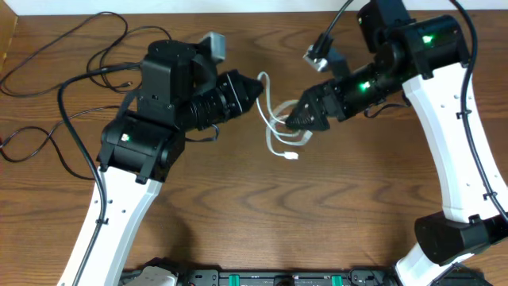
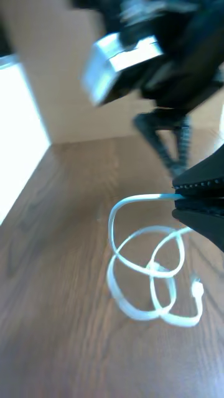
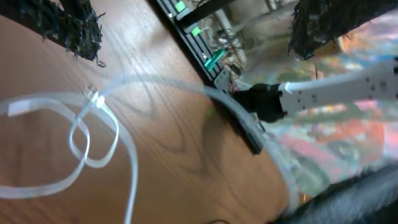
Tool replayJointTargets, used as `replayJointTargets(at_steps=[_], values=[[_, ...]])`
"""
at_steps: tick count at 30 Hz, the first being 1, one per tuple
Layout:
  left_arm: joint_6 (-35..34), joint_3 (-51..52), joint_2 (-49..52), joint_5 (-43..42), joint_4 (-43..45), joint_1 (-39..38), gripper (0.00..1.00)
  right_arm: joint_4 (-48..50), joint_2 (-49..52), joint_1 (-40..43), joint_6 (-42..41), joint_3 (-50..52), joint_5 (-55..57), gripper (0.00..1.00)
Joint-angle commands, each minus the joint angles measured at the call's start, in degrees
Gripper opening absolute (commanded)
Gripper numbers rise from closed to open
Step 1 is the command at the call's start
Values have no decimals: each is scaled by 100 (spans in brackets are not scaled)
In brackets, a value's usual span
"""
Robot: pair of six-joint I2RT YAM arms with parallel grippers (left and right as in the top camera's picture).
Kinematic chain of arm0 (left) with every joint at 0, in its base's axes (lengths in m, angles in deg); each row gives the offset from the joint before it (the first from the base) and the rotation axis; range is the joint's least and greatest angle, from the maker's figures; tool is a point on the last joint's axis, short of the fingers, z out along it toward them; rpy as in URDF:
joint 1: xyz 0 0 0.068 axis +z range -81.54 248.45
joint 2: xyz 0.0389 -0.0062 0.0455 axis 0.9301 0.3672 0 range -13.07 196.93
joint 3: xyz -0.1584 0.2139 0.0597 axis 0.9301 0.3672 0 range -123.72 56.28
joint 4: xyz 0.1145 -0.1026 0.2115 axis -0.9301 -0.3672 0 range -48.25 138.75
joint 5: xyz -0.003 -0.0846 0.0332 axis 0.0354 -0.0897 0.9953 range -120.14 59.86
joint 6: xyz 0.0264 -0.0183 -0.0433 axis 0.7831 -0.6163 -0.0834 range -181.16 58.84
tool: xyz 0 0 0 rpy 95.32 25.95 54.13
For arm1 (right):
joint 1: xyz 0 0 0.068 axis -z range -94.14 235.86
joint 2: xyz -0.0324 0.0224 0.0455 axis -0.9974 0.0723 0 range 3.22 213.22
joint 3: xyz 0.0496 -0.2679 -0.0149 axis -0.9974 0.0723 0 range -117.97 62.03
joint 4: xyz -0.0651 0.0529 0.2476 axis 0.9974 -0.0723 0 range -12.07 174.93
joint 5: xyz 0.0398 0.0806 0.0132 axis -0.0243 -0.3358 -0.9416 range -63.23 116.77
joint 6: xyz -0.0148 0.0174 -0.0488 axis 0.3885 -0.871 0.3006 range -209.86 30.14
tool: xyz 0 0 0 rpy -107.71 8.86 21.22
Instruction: Untangle cables
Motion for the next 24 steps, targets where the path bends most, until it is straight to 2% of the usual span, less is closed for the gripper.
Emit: replayJointTargets(at_steps=[1, 8, 13, 17, 21, 24], values=[[-1231, -31, -24, 144, 68, 103, 7, 66, -57, -177, 837, -83, -229, 95], [-1873, -31, -24, -507, 63, 26, 7, 660, -57, -378, 920, -83, -229, 96], [-2430, -31, -24, -557, 87, -118, 7, 920, -57, -588, 894, -81, -229, 95], [-3032, -31, -24, -560, 87, -203, 7, 1099, -57, -737, 697, -81, -232, 83], [-3088, -31, -24, -535, 133, -210, 7, 1126, -57, -863, 658, -81, -186, 66], [-3086, -31, -24, -511, 138, -210, 7, 1121, -57, -868, 643, -81, -186, 61]])
